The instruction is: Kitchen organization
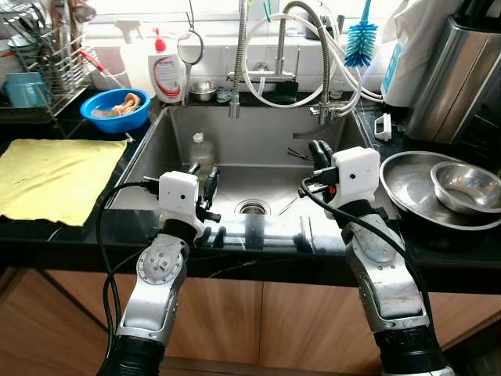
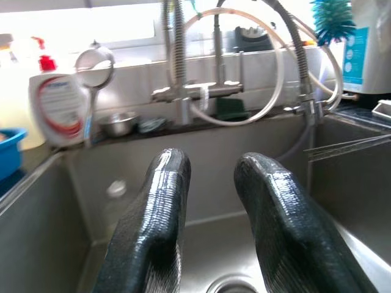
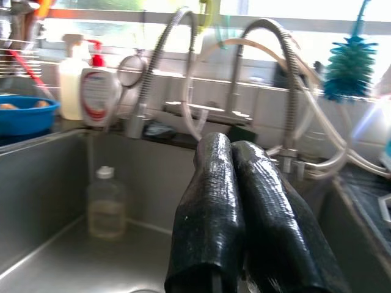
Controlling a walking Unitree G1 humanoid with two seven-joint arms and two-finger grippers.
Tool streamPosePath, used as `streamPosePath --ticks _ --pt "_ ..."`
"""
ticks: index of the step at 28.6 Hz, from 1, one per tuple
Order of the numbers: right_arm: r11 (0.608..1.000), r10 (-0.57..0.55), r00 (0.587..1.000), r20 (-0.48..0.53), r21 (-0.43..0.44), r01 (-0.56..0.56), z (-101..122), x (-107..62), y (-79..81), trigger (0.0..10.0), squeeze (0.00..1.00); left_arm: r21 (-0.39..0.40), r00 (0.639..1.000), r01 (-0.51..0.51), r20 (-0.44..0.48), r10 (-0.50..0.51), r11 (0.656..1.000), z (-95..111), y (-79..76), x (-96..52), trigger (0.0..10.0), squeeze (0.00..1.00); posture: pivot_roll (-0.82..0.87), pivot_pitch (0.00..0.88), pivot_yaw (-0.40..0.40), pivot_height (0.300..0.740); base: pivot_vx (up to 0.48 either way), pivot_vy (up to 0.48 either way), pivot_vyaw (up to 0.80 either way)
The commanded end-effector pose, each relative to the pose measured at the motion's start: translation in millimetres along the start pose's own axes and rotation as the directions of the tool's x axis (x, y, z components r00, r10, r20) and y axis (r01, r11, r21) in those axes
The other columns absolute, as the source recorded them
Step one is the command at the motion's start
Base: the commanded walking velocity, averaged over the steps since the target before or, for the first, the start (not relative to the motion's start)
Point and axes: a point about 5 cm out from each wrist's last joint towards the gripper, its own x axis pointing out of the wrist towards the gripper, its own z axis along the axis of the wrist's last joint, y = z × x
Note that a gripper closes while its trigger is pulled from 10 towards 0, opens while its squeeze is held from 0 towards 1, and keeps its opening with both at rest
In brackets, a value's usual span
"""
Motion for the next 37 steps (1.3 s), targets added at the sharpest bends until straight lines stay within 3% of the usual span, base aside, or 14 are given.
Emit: streamPosePath --ticks 1,14,26,30,37 --pt "1.000 0.004 1.000 -0.006 -0.004 -0.004 -2 -0.3 -1.8 10.0 0.00 0.007 1.000 0.009 0.021 -0.009 1.000 4 -2.7 2.6 10.0 0.00 -0.09 0.000 0.051 0.740 0.368 0.000 0.00" --pt "1.000 0.018 0.999 -0.031 -0.014 -0.019 -7 -1.6 -2.2 10.0 0.00 0.015 1.000 0.008 0.018 -0.008 1.000 3 -4.2 2.8 10.0 0.00 -0.09 0.000 0.045 0.740 0.057 0.000 0.00" --pt "0.990 0.133 0.986 -0.104 -0.023 -0.136 -18 -3.3 12.0 10.0 0.00 0.011 1.000 0.008 0.015 -0.008 1.000 2 -5.0 2.9 10.0 0.00 -0.09 0.000 0.042 0.740 0.000 0.000 0.00" --pt "0.996 0.065 0.978 -0.196 -0.042 -0.075 -31 -3.0 7.2 10.0 0.00 0.010 1.000 0.008 0.012 -0.008 1.000 2 -4.1 1.7 10.0 0.00 -0.09 0.000 0.042 0.740 0.000 0.000 0.00" --pt "0.997 0.059 0.971 -0.232 -0.033 -0.068 -35 -3.4 6.6 10.0 0.00 0.011 1.000 0.008 0.011 -0.008 1.000 2 -3.8 1.3 10.0 0.00 -0.08 0.000 0.042 0.740 0.000 0.000 0.00"
